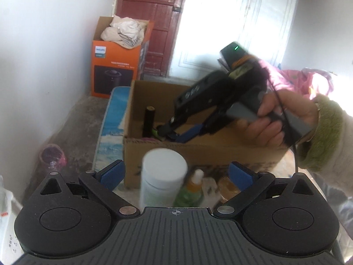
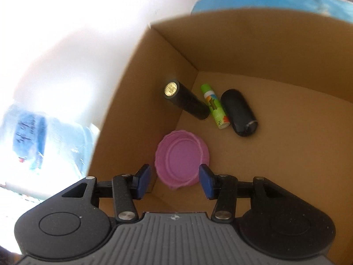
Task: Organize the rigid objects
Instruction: 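Move the right gripper to the black electrical tape roll and grasp it, then carry the tape roll with the right gripper into the box and release, then move the right gripper to the gold-lidded black jar and grasp it, then carry the gold-lidded jar with the right gripper into the box and release, then move the right gripper to the white plug charger and grasp it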
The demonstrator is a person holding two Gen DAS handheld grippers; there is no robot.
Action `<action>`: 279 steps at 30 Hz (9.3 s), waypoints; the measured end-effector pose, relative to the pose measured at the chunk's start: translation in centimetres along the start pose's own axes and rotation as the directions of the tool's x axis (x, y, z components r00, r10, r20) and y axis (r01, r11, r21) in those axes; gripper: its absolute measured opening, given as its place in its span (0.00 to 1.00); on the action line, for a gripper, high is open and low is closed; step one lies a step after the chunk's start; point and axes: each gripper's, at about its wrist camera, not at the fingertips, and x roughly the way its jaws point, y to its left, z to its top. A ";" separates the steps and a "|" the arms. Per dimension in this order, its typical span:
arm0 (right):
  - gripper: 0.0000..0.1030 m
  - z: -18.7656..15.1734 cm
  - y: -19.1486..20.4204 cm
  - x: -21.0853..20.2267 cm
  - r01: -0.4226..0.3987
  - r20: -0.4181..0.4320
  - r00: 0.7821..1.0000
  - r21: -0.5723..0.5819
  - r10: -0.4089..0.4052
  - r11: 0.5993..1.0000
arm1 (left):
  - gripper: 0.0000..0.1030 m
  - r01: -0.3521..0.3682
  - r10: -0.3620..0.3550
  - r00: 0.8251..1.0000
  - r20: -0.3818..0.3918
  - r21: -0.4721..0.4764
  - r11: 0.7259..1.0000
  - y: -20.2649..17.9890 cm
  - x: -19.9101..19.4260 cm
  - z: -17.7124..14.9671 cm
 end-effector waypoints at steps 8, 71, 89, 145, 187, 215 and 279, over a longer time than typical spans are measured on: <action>0.53 -9.9 0.6 -12.8 -0.023 0.297 0.953 -0.096 0.051 0.995 | 0.98 0.126 -0.122 0.991 -0.058 0.080 0.989 -3.8 2.0 -2.0; 0.19 -23.8 3.5 -15.2 0.417 0.639 0.749 -0.250 -0.175 0.874 | 0.64 0.035 -0.082 0.992 0.097 0.408 0.912 -14.3 0.7 -1.5; 0.19 -0.8 -2.2 -4.7 0.198 0.129 0.976 -0.197 -0.175 0.960 | 0.64 0.067 0.023 0.880 -0.475 0.171 0.983 -4.3 18.2 9.3; 0.49 -19.4 -6.5 -6.8 0.016 0.481 0.876 0.061 -0.043 0.998 | 0.69 0.053 -0.005 0.987 -0.160 0.295 0.954 -10.3 8.3 -6.9; 0.49 -25.3 -11.3 -8.9 -0.089 0.495 0.868 0.215 -0.030 0.973 | 0.63 0.137 -0.064 0.981 -0.183 0.424 0.895 -15.2 10.8 -8.4; 0.48 -24.7 -5.8 -11.3 -0.037 0.533 0.846 0.099 -0.021 0.994 | 0.54 0.101 -0.080 0.994 -0.071 0.395 0.913 -14.2 7.4 -5.1; 0.74 -3.3 -3.7 -15.0 -0.062 0.469 0.880 -0.045 0.076 0.997 | 0.86 -0.019 0.058 0.974 -0.219 0.176 0.984 -5.7 13.8 13.4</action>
